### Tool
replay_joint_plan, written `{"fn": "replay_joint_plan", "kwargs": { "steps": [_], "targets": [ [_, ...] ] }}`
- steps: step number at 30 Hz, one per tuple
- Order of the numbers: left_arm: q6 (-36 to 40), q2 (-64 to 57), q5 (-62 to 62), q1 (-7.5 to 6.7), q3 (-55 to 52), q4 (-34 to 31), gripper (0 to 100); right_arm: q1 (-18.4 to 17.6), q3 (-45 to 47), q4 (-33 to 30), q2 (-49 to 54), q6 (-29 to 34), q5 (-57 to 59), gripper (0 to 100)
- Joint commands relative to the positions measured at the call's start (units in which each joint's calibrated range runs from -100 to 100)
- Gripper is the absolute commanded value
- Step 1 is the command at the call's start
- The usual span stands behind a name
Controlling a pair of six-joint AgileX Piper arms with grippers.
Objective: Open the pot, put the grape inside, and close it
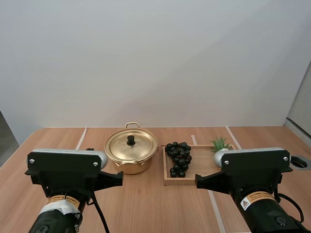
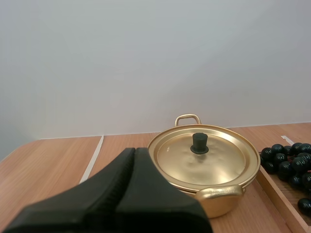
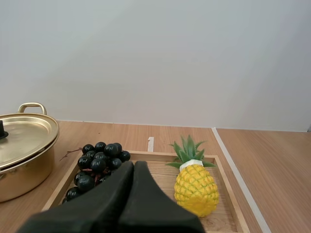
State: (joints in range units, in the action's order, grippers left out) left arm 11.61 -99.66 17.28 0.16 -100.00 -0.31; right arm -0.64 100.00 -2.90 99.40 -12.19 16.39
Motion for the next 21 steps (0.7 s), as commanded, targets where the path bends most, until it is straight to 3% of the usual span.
{"fn": "replay_joint_plan", "kwargs": {
  "steps": [1, 16, 19, 21],
  "targets": [
    [-0.1, -0.3, -1.7, -0.16, 0.0, -0.4, 0, 0.0, 0.0, -0.4, 0.2, 0.1, -1.2, 0],
    [-0.1, -0.3, -1.7, -0.16, 0.0, -0.4, 0, 0.0, 0.0, 0.0, 0.2, 0.1, -1.2, 0],
    [-0.2, -0.3, -1.8, -0.16, 0.0, -0.8, 0, 0.0, 0.0, -3.8, 0.2, 0.1, -1.2, 0],
    [-2.9, -0.3, -1.8, -0.16, 0.0, -1.9, 0, 0.0, 0.0, -11.3, 0.2, -0.6, -1.2, 0]
  ]
}}
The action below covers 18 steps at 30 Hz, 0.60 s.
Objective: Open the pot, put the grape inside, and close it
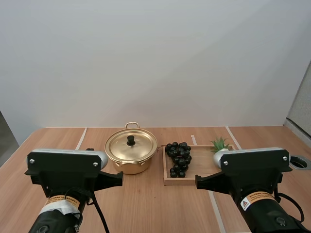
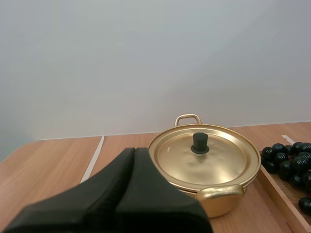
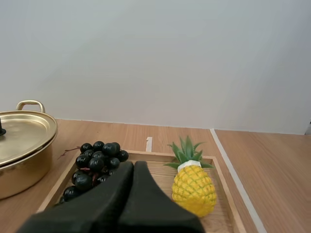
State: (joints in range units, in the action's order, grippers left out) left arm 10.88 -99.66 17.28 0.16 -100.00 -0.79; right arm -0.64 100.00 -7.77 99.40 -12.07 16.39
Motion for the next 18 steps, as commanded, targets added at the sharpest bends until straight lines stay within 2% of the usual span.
{"fn": "replay_joint_plan", "kwargs": {
  "steps": [1, 3, 5, 8, 11, 13, 16, 18],
  "targets": [
    [-4.9, -0.3, -1.8, -0.16, 0.0, -2.6, 0, 0.0, 0.0, -12.1, 0.2, -0.7, -1.4, 0],
    [-10.5, -0.3, -4.2, -0.16, 0.0, -5.7, 0, 0.0, 0.0, -23.0, 0.2, -0.7, -5.8, 0],
    [-13.9, -0.3, -12.8, -0.16, 0.0, -6.0, 0, 0.0, 0.0, -30.1, 0.2, -0.7, -15.3, 0],
    [-15.2, -0.3, -30.8, -0.16, 0.0, -6.1, 0, 0.0, 0.0, -34.9, 0.2, -0.7, -26.6, 0],
    [-15.5, -0.3, -43.9, -0.16, 0.0, -6.4, 0, 0.0, -1.6, -34.9, 0.2, -0.7, -34.2, 0],
    [-14.9, -0.3, -44.6, -0.16, 1.1, -5.0, 0, 0.0, -5.2, -30.1, 0.2, -0.4, -33.4, 0],
    [-14.9, -0.3, -44.6, -0.16, 4.5, 3.8, 0, 0.0, -12.2, -11.6, 0.1, -0.3, -22.9, 0],
    [-16.1, -0.3, -43.6, -0.13, 6.6, 9.7, 0, 0.0, -16.1, -4.3, -0.2, -0.3, -16.4, 0]
  ]
}}
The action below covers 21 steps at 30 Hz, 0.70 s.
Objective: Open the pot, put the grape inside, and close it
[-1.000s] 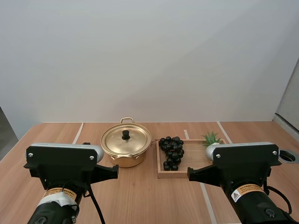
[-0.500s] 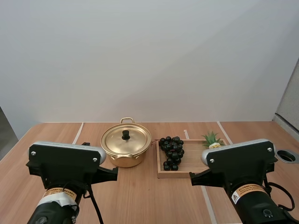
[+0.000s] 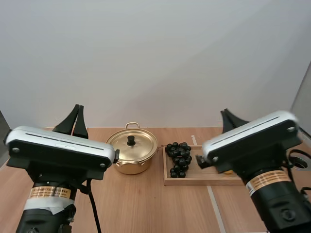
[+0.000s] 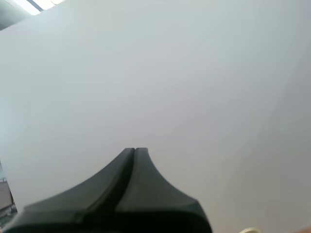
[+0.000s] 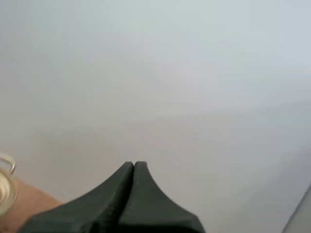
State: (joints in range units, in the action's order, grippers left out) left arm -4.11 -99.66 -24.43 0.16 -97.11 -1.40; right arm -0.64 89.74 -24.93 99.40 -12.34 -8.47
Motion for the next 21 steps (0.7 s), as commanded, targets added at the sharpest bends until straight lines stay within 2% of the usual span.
{"fn": "replay_joint_plan", "kwargs": {
  "steps": [1, 5, 8, 11, 16, 21],
  "targets": [
    [-1.9, -0.3, 0.3, -0.13, 5.0, 11.9, 0, 0.0, -7.8, 15.0, -0.7, 0.0, 11.3, 0],
    [-3.1, 0.3, 13.4, -0.13, 11.7, 14.0, 0, 0.0, -15.1, 18.5, -4.9, 0.0, 17.9, 0],
    [-3.1, 3.2, 17.5, -0.13, 18.4, 18.0, 0, 0.0, -23.5, 21.3, -10.1, 0.0, 26.2, 0],
    [-3.1, 8.2, 23.1, -0.13, 27.8, 18.9, 0, 0.0, -33.5, 23.4, -16.5, 0.0, 37.8, 0],
    [-1.5, 18.3, 41.9, -0.13, 45.3, 18.8, 0, 0.0, -53.4, 24.4, -27.9, 0.0, 56.7, 0],
    [-0.1, 27.2, 44.2, -0.13, 61.3, 17.4, 0, 0.0, -73.2, 24.4, -36.8, 0.0, 67.4, 0]
  ]
}}
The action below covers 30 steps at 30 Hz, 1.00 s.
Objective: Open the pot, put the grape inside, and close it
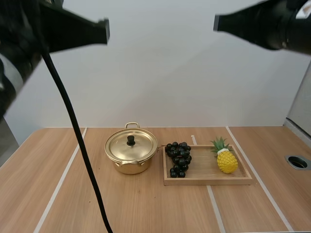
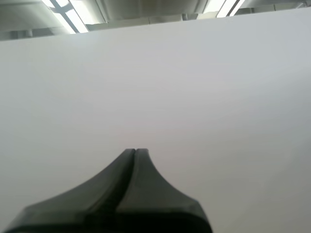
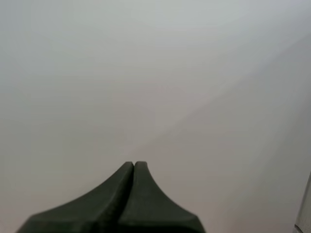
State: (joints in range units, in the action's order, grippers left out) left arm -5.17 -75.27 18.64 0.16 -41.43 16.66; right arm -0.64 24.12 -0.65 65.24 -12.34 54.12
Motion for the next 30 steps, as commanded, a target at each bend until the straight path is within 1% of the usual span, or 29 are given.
{"fn": "replay_joint_plan", "kwargs": {
  "steps": [1, 4, 8, 10, 14, 15, 17, 19, 23, 26, 29, 30],
  "targets": [
    [0.9, 4.6, 1.2, -0.13, 8.8, -1.6, 0, 0.0, -11.5, 0.2, -4.4, 0.0, 6.6, 0],
    [1.1, 9.8, 1.9, -0.13, 17.5, -4.0, 0, 0.0, -22.2, 0.0, -9.4, 0.0, 12.8, 0],
    [3.4, 17.5, 7.3, -0.13, 29.3, -7.4, 0, 0.0, -36.6, 0.0, -17.4, 0.0, 25.7, 0],
    [6.7, 21.5, 12.6, -0.13, 34.5, -11.6, 0, 0.0, -42.4, -0.1, -21.0, 0.0, 31.9, 0],
    [16.3, 29.3, 28.3, -0.13, 44.3, -22.4, 0, 0.0, -51.0, -0.2, -27.3, -0.2, 42.9, 0],
    [18.2, 31.2, 32.0, -0.13, 46.4, -25.0, 0, 0.0, -52.1, -0.5, -28.6, -0.7, 44.5, 0],
    [20.4, 34.2, 37.3, -0.13, 50.2, -28.2, 0, 0.0, -53.5, -0.6, -30.6, -1.2, 45.9, 0],
    [21.1, 37.0, 41.3, -0.13, 53.1, -29.6, 0, 0.0, -54.6, -1.1, -31.9, -1.2, 45.9, 0],
    [21.1, 39.3, 47.0, -0.13, 57.5, -29.5, 0, 0.0, -54.7, -1.3, -33.1, -1.2, 45.9, 0],
    [21.1, 39.5, 47.0, -0.13, 57.9, -29.3, 0, 0.0, -54.7, -1.2, -33.1, -1.2, 45.9, 0],
    [21.1, 39.5, 50.3, -0.13, 57.9, -28.7, 0, 0.0, -54.7, -1.0, -33.1, -1.2, 45.9, 0],
    [21.1, 39.5, 52.6, -0.13, 57.9, -28.7, 5, 0.0, -54.7, -1.4, -33.1, -1.2, 45.9, 0]
  ]
}}
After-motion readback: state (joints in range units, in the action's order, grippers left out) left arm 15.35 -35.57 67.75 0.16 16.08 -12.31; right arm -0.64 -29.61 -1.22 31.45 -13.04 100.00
